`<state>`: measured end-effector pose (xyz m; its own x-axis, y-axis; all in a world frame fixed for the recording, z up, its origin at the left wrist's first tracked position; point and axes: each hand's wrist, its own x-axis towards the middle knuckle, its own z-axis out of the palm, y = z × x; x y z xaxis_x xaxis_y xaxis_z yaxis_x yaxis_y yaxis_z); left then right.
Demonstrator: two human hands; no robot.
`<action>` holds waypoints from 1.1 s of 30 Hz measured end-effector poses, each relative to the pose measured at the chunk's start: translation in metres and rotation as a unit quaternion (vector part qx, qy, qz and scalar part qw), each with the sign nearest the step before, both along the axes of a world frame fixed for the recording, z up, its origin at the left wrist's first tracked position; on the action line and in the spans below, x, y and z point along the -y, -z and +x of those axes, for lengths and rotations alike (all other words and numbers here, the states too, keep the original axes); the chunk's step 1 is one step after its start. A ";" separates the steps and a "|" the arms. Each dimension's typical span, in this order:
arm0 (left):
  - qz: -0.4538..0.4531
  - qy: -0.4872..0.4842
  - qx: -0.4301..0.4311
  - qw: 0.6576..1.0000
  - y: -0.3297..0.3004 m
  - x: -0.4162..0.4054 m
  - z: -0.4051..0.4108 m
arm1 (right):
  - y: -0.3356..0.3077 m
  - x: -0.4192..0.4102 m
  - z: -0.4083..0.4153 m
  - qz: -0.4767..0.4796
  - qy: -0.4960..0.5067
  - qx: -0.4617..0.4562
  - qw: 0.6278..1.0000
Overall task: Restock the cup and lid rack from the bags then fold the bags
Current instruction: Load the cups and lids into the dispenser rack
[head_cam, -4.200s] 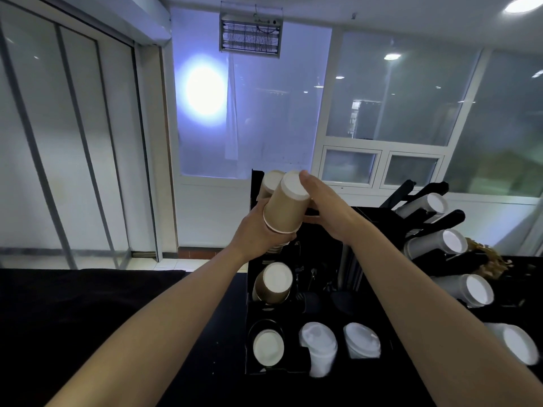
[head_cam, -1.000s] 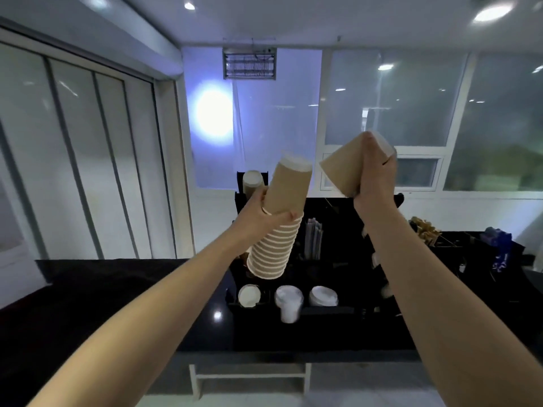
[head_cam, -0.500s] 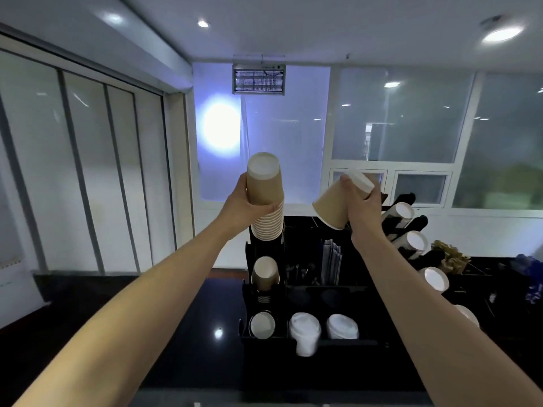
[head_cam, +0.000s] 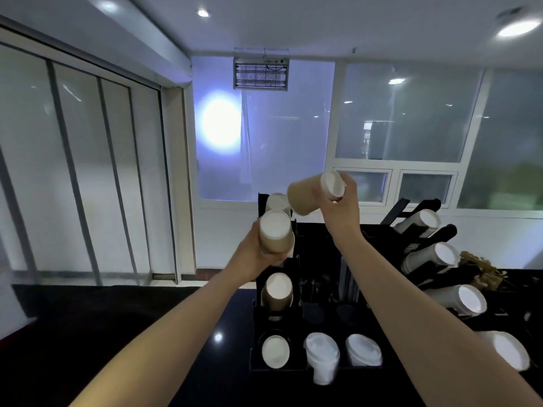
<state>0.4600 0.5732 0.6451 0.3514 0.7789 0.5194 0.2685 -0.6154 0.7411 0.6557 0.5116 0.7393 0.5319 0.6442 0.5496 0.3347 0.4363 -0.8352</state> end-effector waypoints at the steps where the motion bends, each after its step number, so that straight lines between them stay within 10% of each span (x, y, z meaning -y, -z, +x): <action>1: 0.008 -0.001 -0.019 1.000 0.002 -0.005 0.001 | -0.001 -0.006 -0.005 -0.005 0.000 0.018 1.000; 7: 0.037 -0.063 -0.204 0.976 0.023 -0.032 0.002 | -0.010 -0.046 -0.022 -0.014 -0.007 0.153 0.988; 23: 0.034 -0.020 -0.154 0.987 0.029 -0.052 0.003 | -0.002 -0.107 -0.021 -0.247 -0.071 0.373 0.892; 28: 0.038 -0.021 -0.122 0.992 0.038 -0.048 -0.001 | 0.029 -0.063 -0.022 -0.101 -0.063 0.266 0.957; 33: 0.012 -0.056 -0.086 0.995 0.060 -0.039 -0.015 | 0.082 -0.031 -0.013 -0.076 -0.065 0.320 0.942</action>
